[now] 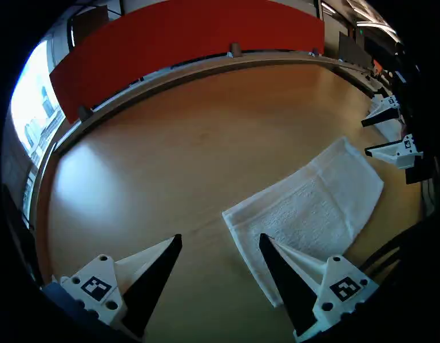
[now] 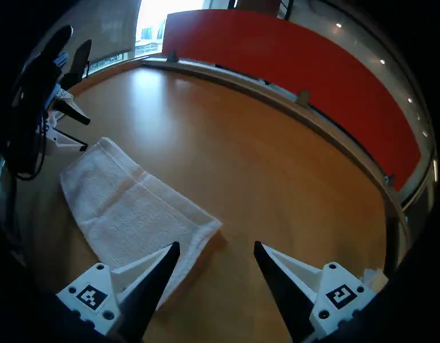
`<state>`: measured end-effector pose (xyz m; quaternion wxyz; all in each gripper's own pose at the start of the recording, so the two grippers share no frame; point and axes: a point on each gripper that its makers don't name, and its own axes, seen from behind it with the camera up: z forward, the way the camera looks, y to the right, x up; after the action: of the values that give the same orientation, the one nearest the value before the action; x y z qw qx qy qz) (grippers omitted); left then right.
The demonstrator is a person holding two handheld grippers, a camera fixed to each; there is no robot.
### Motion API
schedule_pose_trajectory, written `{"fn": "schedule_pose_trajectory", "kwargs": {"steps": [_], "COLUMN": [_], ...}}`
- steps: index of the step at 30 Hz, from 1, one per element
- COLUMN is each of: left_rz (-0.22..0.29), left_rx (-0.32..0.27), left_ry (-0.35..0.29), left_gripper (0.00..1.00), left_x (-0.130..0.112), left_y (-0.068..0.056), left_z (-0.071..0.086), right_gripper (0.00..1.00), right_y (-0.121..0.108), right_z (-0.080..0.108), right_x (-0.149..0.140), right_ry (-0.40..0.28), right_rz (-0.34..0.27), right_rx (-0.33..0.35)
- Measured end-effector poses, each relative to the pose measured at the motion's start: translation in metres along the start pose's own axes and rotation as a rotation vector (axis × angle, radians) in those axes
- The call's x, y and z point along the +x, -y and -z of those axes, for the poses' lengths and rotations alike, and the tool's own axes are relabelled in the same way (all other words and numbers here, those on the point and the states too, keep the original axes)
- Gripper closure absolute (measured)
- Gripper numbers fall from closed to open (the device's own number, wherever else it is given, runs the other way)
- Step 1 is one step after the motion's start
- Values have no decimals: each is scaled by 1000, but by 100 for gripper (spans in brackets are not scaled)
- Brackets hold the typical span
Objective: Fold towel
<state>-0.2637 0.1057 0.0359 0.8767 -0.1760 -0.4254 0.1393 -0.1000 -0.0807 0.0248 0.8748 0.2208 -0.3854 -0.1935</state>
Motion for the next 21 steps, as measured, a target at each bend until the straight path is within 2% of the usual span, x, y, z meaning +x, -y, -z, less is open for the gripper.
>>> {"fn": "schedule_pose_trajectory", "kwargs": {"steps": [9, 21], "left_rz": [-1, 40], "left_rx": [-3, 7], "left_ry": [-7, -25], "left_gripper": [0, 0], "left_x": [-3, -15], "left_y": [-5, -12], "left_z": [9, 27], "right_gripper": [0, 0], "right_y": [8, 20], "right_z": [9, 30], "right_x": [-2, -14], "right_ry": [-15, -21], "right_rz": [-21, -28], "right_rx": [11, 19]}}
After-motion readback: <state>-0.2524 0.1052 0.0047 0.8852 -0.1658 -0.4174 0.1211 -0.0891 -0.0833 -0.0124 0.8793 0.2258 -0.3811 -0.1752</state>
